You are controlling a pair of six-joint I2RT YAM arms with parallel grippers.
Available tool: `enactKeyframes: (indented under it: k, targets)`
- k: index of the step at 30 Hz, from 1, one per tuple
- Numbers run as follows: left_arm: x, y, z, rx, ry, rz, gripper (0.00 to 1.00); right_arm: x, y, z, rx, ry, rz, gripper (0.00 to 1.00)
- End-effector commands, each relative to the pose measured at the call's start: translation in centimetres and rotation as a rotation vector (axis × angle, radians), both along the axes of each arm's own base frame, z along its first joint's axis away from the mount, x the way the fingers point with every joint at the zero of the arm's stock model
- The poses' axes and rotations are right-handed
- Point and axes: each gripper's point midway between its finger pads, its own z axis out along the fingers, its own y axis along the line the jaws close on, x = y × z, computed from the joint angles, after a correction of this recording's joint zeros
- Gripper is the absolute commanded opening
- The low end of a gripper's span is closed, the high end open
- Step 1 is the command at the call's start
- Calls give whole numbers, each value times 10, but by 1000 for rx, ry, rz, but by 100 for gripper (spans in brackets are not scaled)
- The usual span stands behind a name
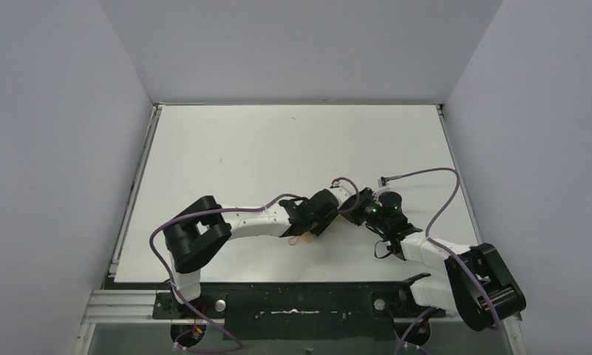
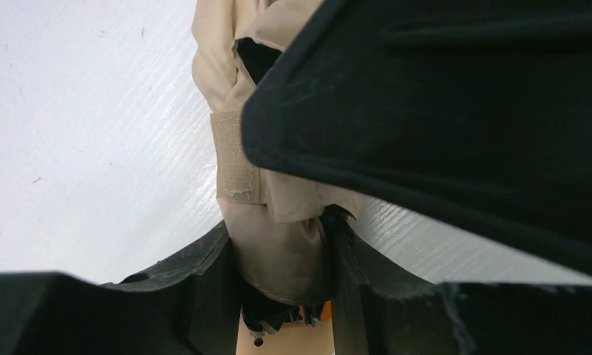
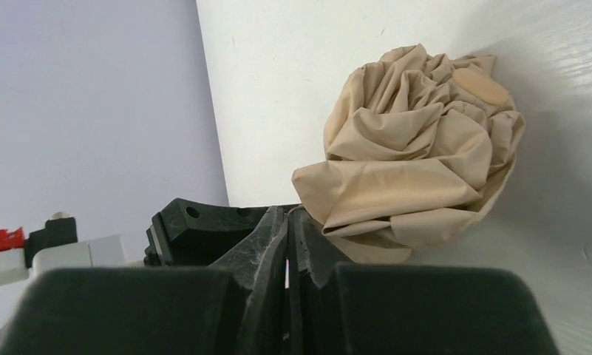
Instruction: Put away the umbrella
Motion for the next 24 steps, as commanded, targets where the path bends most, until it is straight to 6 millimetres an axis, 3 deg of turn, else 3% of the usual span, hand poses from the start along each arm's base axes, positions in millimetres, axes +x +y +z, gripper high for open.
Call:
enactKeyframes:
  k: [1, 5, 12, 24]
  targets:
    - [-68, 61, -71, 331, 211, -150, 0, 36, 24, 126, 191, -415, -22, 0]
    - [-73, 55, -69, 317, 197, -187, 0, 40, 30, 103, 151, -367, -48, 0]
    - [-78, 50, -65, 301, 179, -215, 0, 45, 13, 22, -71, -173, -135, 0]
    - [-79, 45, -64, 274, 176, -222, 0, 14, 10, -64, -244, 15, -46, 0]
